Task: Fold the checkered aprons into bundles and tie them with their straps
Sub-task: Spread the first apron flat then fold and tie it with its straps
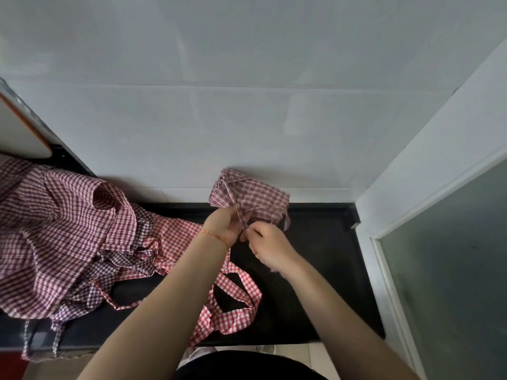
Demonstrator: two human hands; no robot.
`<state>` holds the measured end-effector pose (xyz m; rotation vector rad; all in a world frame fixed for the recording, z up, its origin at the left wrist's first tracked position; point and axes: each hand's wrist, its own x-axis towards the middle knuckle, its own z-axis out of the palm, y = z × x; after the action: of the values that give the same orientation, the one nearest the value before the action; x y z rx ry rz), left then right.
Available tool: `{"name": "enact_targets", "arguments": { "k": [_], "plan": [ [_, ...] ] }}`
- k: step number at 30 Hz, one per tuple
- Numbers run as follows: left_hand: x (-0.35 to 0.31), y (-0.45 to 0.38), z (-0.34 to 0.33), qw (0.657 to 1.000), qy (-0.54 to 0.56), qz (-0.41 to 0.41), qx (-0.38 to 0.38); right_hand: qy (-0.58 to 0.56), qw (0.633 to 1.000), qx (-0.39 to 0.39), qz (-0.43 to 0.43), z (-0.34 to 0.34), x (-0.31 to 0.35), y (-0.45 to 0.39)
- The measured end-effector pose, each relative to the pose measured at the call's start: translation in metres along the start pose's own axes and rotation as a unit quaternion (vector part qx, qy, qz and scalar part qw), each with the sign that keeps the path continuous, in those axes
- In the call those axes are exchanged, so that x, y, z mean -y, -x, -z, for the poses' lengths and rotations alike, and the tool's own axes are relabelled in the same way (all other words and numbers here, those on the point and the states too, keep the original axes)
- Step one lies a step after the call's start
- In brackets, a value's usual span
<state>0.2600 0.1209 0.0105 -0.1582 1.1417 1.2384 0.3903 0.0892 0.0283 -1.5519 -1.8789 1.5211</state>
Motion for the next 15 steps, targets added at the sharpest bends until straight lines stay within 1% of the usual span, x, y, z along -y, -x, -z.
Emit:
{"name": "enact_targets", "arguments": {
  "k": [2,5,8,9,11,12,14,15],
  "plan": [
    [-0.003,0.006,-0.008,0.999,0.05,0.014,-0.014,-0.011,1.0,-0.024,-0.016,-0.01,-0.009,-0.004],
    [-0.008,0.014,-0.013,0.997,0.072,0.037,0.003,-0.119,0.991,-0.043,-0.046,-0.012,-0.018,-0.009],
    [-0.01,0.02,-0.013,0.997,0.047,0.059,0.03,-0.238,0.97,-0.01,-0.04,-0.003,-0.028,-0.013],
    [-0.011,0.023,-0.012,0.996,0.032,0.067,0.046,-0.28,0.959,0.011,-0.033,0.001,-0.029,-0.014],
    [-0.015,0.028,-0.008,0.994,-0.025,0.076,0.08,-0.349,0.934,0.054,-0.046,0.014,-0.034,-0.018],
    [-0.018,0.031,-0.006,0.99,-0.063,0.077,0.098,-0.362,0.927,0.071,-0.063,0.021,-0.038,-0.021],
    [-0.024,0.036,-0.002,0.98,-0.125,0.08,0.131,-0.341,0.93,0.098,-0.095,0.035,-0.041,-0.023],
    [-0.027,0.038,0.0,0.975,-0.149,0.085,0.144,-0.334,0.931,0.096,-0.114,0.041,-0.041,-0.023]
  ]
}}
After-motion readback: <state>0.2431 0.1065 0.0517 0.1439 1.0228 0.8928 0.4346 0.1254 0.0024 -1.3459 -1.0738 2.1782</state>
